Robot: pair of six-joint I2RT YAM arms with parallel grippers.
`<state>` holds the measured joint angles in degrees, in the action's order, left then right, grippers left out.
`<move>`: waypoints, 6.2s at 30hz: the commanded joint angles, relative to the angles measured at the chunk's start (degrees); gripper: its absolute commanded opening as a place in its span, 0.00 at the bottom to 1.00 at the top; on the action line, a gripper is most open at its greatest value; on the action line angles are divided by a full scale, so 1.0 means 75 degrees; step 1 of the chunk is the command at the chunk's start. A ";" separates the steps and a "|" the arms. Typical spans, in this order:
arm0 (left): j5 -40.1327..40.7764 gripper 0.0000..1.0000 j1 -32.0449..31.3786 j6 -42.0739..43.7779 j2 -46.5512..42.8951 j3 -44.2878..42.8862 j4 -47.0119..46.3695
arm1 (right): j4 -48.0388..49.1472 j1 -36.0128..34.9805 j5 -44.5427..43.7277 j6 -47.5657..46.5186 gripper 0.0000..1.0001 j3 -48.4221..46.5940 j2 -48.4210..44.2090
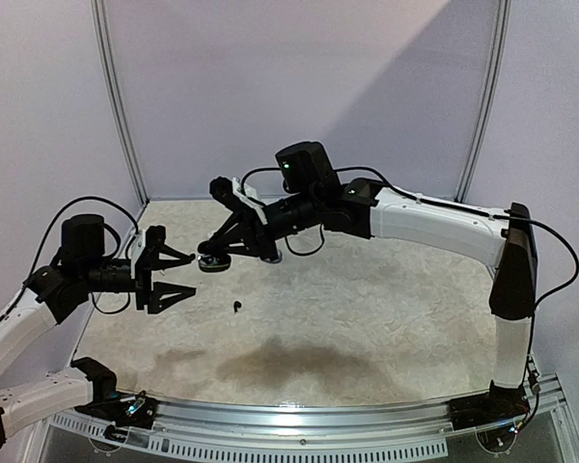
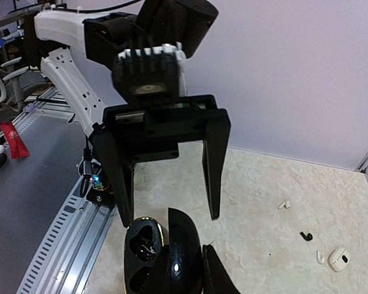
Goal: Insert the wireless bluetooth earbuds into the charging case
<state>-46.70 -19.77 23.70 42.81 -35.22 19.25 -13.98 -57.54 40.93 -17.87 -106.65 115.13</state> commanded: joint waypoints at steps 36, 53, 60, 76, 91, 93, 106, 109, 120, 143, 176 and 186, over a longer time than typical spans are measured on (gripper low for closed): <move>0.0343 0.27 -0.1027 -0.0971 0.0626 0.0344 -0.2179 | -0.0266 -0.0241 -0.0339 -0.0161 0.00 -0.0825 0.0673; 0.0175 0.33 -0.1023 -0.1049 0.0606 0.0360 -0.2436 | -0.0292 -0.0246 -0.0384 -0.0137 0.00 -0.0820 0.0721; 0.0182 0.21 -0.1021 -0.1126 0.0608 0.0403 -0.2437 | -0.0279 -0.0239 -0.0409 -0.0102 0.00 -0.0820 0.0716; 0.0396 0.30 -0.1026 -0.1432 0.0583 0.0600 -0.2777 | -0.0139 -0.0239 -0.0383 -0.0018 0.00 -0.0806 0.0622; 0.0425 0.31 -0.1020 -0.1295 0.0608 0.0665 -0.2819 | -0.0143 -0.0241 -0.0383 -0.0032 0.00 -0.0749 0.0582; 0.0367 0.31 -0.1020 -0.1297 0.0611 0.0626 -0.2858 | -0.0149 -0.0239 -0.0383 -0.0021 0.00 -0.0718 0.0586; 0.0231 0.00 -0.1020 -0.1090 0.0606 0.0543 -0.2883 | -0.0147 -0.0250 -0.0426 0.0002 0.00 -0.0721 0.0631; 0.0259 0.00 -0.1032 -0.0822 0.0560 0.0587 -0.2859 | -0.0076 -0.0212 -0.0422 0.0198 0.08 -0.0721 0.0671; 0.0002 0.00 -0.1044 0.0006 0.0453 0.0760 -0.2852 | 0.0212 0.0024 0.0265 0.1154 0.22 -0.0788 0.0954; 0.0515 0.00 -0.1020 -0.1405 0.0460 0.1210 -0.3569 | 0.0326 0.0133 0.0617 0.1633 0.44 -0.1137 0.1100; 0.0827 0.00 -0.1009 -0.2220 0.0388 0.1659 -0.4512 | -0.0150 0.0336 0.0099 0.2523 0.40 -0.1639 0.1677; 0.1179 0.00 -0.1016 -0.2876 0.0435 0.1946 -0.5089 | 0.0318 0.0340 0.0346 0.2948 0.48 -0.1703 0.1735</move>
<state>-38.61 -26.89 4.80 46.52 -21.69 -15.16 -13.74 -56.01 43.27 2.11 -117.82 126.89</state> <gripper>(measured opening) 0.237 0.468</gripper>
